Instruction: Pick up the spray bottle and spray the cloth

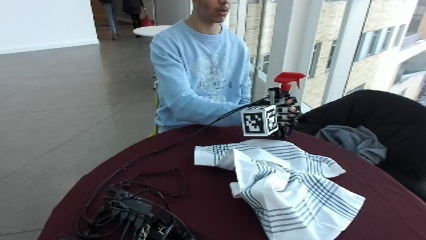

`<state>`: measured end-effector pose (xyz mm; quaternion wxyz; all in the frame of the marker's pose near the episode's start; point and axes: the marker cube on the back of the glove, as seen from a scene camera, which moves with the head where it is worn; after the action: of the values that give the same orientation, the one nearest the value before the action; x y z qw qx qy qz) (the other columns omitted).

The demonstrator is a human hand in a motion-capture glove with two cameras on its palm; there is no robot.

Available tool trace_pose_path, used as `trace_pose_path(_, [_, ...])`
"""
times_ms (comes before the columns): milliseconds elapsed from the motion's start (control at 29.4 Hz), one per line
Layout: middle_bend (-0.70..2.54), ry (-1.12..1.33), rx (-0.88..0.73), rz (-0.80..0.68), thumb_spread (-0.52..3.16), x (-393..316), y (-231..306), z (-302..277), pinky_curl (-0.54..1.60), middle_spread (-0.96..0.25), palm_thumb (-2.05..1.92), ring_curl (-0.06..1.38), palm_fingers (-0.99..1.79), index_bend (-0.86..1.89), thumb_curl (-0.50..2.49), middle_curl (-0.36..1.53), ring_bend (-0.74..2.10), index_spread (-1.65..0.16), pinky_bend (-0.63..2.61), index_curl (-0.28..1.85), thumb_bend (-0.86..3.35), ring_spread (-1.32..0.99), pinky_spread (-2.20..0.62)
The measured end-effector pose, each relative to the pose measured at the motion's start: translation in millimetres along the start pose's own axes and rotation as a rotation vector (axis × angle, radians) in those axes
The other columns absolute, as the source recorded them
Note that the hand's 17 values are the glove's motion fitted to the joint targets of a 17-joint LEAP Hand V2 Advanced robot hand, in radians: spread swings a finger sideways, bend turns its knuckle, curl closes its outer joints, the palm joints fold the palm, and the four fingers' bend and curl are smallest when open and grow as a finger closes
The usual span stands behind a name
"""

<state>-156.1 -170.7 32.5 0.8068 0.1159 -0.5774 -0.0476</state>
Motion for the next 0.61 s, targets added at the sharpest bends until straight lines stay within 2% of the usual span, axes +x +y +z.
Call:
trace_pose_path(374, [0.24,0.005,-0.026,0.015,1.01,8.8,1.1,4.5,0.31,-0.09,0.84,0.39,1.03,0.15,0.53,0.48,0.38,-0.21,0.16,0.40,-0.03,-0.04,0.21])
trace_pose_path(611, [0.24,0.056,-0.003,-0.021,1.07,-25.7,25.1,-31.2,0.31,-0.08,0.76,0.39,0.80,0.12,0.49,0.48,0.30,-0.26,0.17,0.38,-0.03,-0.04,0.23])
